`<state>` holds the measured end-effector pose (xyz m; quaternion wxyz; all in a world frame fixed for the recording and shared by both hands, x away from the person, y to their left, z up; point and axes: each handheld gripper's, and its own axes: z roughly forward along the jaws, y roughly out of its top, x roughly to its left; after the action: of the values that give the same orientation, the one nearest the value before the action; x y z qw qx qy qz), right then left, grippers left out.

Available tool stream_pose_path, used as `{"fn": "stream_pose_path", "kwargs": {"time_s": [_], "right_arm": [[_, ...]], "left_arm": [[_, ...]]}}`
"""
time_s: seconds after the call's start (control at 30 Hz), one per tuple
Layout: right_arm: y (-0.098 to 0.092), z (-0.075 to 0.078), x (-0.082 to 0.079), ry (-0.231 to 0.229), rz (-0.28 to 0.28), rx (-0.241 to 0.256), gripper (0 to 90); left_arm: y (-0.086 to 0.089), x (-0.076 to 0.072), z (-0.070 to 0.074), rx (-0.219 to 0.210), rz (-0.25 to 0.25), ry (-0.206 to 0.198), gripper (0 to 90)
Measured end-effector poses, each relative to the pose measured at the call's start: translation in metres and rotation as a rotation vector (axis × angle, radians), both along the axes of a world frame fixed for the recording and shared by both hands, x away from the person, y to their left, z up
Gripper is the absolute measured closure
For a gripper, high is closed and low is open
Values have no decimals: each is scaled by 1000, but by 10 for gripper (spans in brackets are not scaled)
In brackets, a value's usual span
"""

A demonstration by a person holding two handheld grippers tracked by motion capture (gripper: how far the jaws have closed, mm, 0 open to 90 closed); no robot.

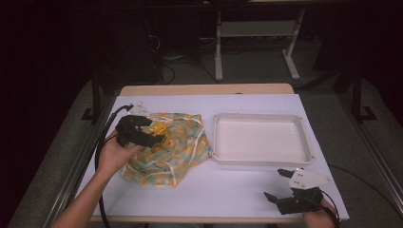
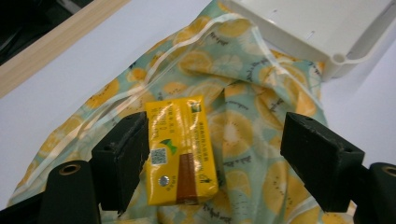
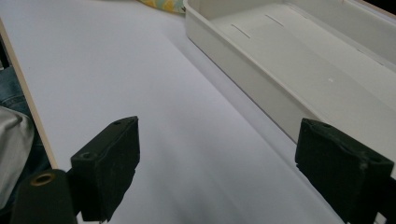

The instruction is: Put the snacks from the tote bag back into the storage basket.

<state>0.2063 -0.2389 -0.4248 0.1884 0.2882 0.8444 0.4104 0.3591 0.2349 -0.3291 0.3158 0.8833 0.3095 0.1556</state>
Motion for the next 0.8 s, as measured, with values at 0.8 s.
{"fn": "stream_pose_path", "kwargs": {"time_s": [0.8], "right_arm": [[-4, 1, 0, -2, 0, 26, 134]], "left_arm": [[1, 19, -22, 89, 59, 61, 270]]}}
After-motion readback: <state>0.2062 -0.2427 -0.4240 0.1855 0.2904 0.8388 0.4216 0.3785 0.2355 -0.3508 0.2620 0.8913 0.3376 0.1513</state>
